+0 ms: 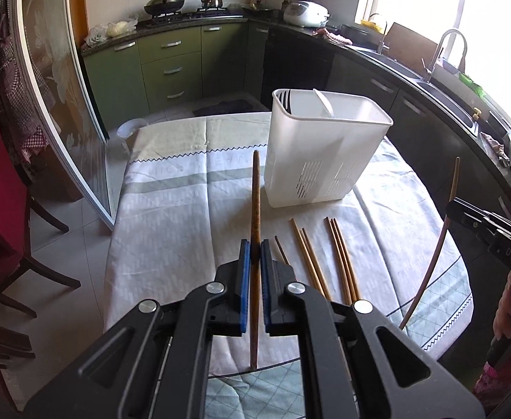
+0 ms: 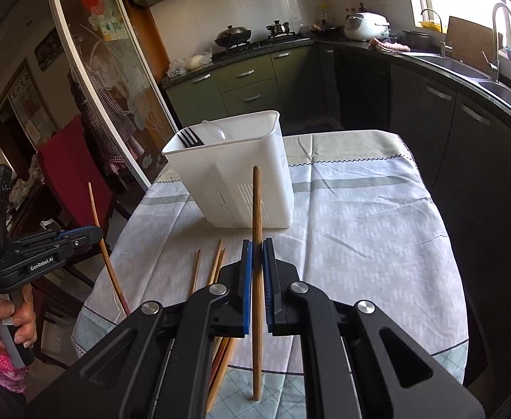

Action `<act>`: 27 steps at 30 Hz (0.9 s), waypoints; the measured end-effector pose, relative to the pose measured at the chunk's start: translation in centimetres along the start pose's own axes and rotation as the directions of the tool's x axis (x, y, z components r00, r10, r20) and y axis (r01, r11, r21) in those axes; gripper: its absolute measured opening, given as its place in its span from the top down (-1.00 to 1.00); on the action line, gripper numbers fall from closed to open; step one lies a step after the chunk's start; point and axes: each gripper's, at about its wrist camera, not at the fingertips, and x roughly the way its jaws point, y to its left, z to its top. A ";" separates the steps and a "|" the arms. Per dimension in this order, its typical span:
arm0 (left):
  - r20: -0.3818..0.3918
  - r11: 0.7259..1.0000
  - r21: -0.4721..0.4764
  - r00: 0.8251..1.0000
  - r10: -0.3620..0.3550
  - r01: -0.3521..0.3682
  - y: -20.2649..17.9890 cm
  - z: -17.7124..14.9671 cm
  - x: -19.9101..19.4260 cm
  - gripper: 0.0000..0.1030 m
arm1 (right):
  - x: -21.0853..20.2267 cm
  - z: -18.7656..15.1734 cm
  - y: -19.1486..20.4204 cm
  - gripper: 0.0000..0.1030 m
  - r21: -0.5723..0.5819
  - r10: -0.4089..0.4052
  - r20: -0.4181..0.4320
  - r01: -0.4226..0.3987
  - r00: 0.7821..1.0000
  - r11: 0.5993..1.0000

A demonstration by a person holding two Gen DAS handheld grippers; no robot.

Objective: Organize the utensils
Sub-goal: 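Lift both chopsticks upright and carry them toward the white holder with both grippers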

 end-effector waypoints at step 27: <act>0.059 0.996 0.072 0.997 -0.051 0.046 -2.3 -0.7 -3.9 0.88 | -4.4 -0.1 1.6 0.87 -0.061 0.029 0.073 -0.025 0.997 0.998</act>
